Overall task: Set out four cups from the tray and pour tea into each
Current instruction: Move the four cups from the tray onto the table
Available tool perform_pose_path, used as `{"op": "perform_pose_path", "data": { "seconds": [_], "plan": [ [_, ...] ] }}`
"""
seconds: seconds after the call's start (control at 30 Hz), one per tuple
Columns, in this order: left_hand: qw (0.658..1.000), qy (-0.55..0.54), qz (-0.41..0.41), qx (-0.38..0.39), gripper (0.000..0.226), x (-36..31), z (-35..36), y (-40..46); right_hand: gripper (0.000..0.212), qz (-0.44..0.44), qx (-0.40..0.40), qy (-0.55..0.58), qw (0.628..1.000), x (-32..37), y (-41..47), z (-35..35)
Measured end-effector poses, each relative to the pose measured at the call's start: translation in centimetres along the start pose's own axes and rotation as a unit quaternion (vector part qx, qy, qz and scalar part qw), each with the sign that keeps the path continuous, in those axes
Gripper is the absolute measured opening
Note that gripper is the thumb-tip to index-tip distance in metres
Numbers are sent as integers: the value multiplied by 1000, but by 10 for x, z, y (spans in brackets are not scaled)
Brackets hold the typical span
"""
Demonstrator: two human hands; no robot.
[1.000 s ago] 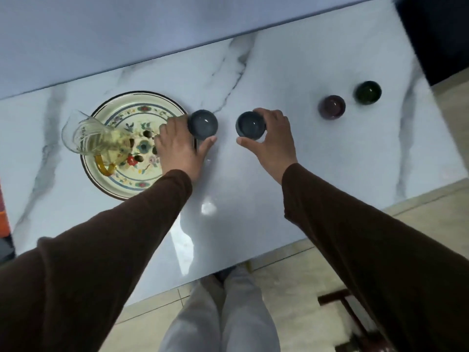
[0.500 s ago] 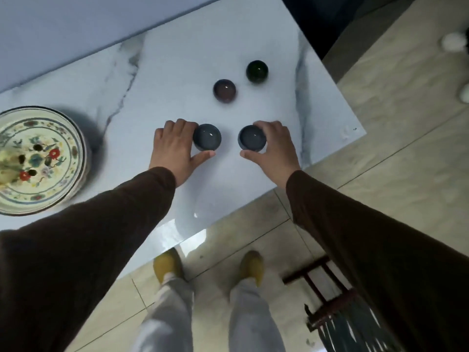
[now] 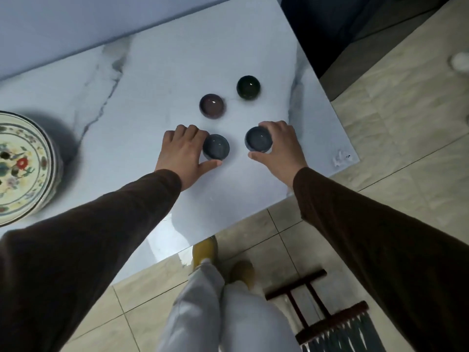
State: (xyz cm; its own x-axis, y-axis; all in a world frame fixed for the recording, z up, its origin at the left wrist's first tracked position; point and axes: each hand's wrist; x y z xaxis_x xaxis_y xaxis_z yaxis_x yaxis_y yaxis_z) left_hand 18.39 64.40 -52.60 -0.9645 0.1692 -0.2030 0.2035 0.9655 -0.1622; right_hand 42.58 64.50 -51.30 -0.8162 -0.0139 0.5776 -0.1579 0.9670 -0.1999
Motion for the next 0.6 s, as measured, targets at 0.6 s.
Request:
{"op": "perform_pose_path", "data": {
  "seconds": [0.6],
  "plan": [
    [994, 25, -106, 32, 64, -57, 41, 39, 68, -132, 112, -53, 984, -83, 88, -21]
  ]
}}
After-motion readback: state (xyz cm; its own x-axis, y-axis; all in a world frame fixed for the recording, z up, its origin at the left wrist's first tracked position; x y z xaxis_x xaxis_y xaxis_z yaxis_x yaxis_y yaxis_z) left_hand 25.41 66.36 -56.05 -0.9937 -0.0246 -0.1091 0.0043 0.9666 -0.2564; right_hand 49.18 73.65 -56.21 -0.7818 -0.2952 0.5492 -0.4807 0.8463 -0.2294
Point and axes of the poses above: each hand's wrist, its own y-axis towards the middle knuckle, its own z-axis out of the palm, x = y × z, and after that the axes turned 8 degrees about -z, right-handed
